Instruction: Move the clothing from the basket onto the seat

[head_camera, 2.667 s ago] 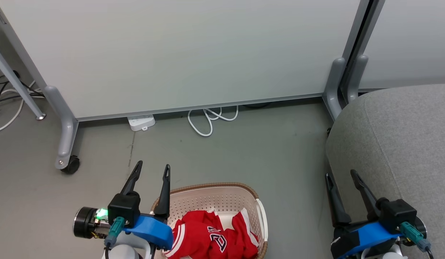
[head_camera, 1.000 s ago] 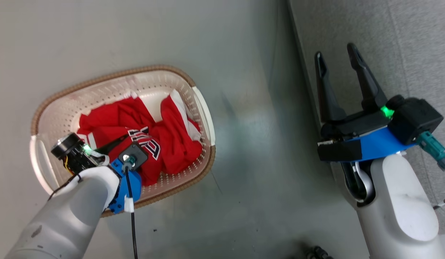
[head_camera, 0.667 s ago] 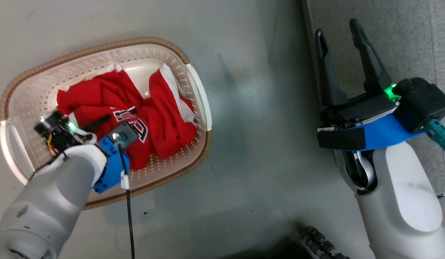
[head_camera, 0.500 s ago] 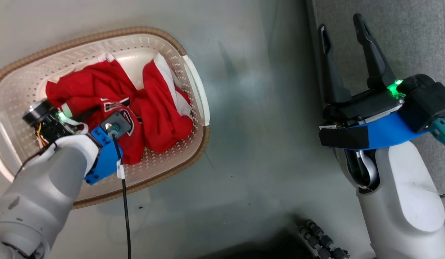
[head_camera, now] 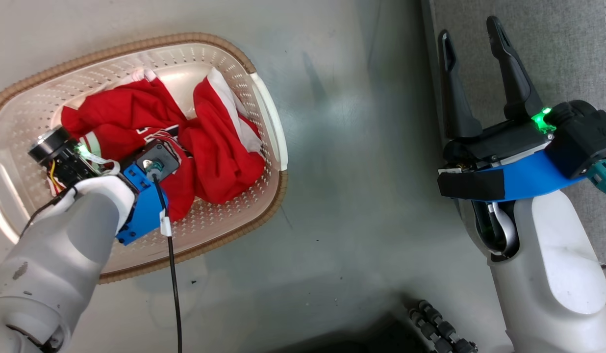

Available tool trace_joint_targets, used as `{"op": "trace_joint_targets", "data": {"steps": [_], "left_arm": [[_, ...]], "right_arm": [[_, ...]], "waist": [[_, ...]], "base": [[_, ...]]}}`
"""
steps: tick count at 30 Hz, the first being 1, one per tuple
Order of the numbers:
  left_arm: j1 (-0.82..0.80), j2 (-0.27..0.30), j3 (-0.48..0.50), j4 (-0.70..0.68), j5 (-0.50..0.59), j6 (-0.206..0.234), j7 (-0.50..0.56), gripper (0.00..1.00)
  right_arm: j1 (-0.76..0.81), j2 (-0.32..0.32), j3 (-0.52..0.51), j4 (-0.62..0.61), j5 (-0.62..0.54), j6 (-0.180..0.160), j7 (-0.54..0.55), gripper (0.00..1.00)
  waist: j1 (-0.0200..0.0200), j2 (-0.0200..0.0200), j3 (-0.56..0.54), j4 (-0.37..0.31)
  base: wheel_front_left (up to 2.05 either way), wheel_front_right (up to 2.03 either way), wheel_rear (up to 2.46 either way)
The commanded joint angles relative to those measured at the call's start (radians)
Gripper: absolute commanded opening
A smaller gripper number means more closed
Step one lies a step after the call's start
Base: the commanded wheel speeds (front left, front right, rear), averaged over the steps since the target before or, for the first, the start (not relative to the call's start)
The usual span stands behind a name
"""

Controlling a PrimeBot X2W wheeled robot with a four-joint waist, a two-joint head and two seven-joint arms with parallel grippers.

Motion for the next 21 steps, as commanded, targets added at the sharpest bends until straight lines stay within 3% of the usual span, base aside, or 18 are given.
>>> {"op": "trace_joint_targets", "data": {"steps": [1,15,21], "left_arm": [[0.009,-0.007,0.007,0.001,-0.009,0.001,-0.015,0.00],[0.079,-0.133,0.072,-0.054,-0.120,0.000,-0.120,0.00],[0.126,-0.144,0.122,-0.152,-0.154,0.008,-0.123,0.00]], "right_arm": [[-0.011,-0.003,-0.003,0.004,-0.005,0.000,-0.003,1.00],[0.059,-0.003,-0.037,0.051,-0.074,0.000,-0.003,1.00],[0.101,-0.003,-0.051,0.068,-0.094,0.000,-0.003,1.00]], "waist": [[-0.0001,0.0000,-0.018,0.010],[-0.0001,0.0000,-0.202,0.108],[-0.0001,0.0000,-0.292,0.142]], "base": [[0.00,0.00,0.00],[0.00,0.00,0.00],[0.00,0.00,0.00]]}}
